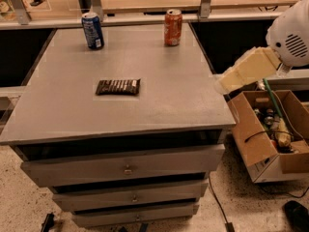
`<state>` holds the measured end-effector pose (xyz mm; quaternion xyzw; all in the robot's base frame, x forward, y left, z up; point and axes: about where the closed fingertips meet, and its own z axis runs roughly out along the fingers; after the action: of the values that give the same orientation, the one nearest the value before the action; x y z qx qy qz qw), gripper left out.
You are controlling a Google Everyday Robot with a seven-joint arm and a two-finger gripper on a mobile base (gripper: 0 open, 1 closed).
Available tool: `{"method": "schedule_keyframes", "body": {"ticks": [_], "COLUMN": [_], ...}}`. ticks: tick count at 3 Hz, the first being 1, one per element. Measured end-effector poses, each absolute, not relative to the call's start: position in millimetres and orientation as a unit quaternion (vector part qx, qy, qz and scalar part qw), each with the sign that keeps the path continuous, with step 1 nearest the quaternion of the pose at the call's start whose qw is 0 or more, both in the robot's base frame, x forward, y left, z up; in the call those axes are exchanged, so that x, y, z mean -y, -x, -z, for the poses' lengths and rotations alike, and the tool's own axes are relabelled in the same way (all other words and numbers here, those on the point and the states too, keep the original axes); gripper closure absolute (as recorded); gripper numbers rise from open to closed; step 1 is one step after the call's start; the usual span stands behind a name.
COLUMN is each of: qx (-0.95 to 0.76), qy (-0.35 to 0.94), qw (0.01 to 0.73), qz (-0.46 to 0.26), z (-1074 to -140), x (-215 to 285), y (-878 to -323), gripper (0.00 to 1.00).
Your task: Move pepsi can near rxbar chocolate
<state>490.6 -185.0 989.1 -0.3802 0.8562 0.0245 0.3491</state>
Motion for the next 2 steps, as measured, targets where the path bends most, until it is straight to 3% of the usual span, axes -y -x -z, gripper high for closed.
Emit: {"method": "schedule_keyframes", "body": {"ticks": [2], "qx": [-0.866], "qy": [0.297], "qw": [0.397], "qz": [-0.069], "z": [-989.7], "x": [176.5], "y": [-500.2], "gripper": [0.0]}}
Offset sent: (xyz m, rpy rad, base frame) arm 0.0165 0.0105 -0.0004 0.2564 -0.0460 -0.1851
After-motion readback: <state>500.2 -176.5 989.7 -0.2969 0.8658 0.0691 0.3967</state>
